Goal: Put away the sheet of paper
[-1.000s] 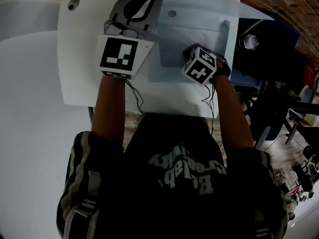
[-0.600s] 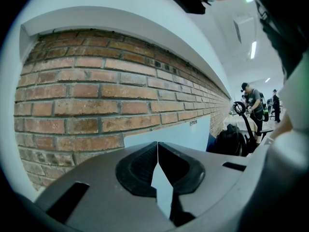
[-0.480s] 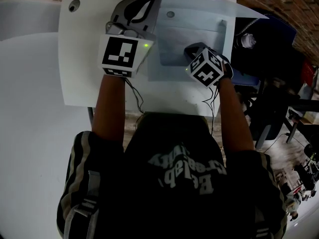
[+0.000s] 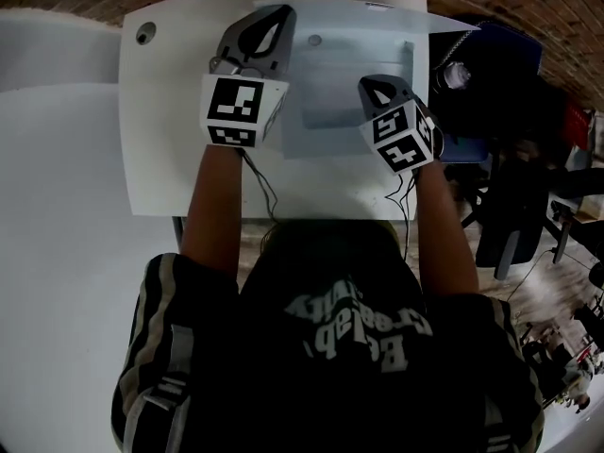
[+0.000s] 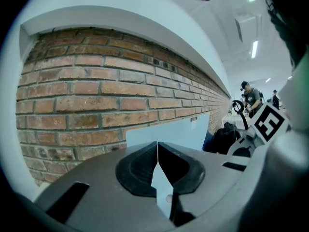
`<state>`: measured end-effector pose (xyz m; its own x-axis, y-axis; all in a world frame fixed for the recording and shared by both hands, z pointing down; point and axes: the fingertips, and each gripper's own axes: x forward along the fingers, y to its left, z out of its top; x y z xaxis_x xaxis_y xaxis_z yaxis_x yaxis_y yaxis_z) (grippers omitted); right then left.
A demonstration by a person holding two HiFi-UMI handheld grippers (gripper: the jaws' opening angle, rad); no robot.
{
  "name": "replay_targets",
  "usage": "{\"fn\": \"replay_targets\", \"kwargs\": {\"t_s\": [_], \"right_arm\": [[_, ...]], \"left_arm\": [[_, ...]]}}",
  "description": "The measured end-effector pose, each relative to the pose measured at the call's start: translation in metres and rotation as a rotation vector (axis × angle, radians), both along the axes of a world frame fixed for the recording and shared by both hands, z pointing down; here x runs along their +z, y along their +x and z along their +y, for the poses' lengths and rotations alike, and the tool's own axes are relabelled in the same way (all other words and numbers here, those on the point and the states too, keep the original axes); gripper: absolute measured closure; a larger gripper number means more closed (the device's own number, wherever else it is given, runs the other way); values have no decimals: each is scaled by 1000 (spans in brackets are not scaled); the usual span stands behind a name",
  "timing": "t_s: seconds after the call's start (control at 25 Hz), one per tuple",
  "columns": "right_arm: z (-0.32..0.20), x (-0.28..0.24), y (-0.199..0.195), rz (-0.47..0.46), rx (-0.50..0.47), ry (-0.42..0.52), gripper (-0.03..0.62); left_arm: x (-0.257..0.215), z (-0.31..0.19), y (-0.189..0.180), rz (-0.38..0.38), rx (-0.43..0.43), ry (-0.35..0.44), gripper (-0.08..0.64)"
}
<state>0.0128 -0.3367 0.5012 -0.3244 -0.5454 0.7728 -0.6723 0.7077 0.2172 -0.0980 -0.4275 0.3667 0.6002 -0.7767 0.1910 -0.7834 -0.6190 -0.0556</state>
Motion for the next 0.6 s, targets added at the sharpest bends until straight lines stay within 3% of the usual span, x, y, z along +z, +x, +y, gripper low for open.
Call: {"fn": "replay_targets", "kwargs": {"t_s": [0.32,0.6], "right_arm": [[-5,-63,28,-95,218,237,598],[9,-99,48,-122,279,352,598]], "left_arm": [[11,17,-2,-11,-15,-48,557],[15,43,6,-28,-16,-65,557]]}}
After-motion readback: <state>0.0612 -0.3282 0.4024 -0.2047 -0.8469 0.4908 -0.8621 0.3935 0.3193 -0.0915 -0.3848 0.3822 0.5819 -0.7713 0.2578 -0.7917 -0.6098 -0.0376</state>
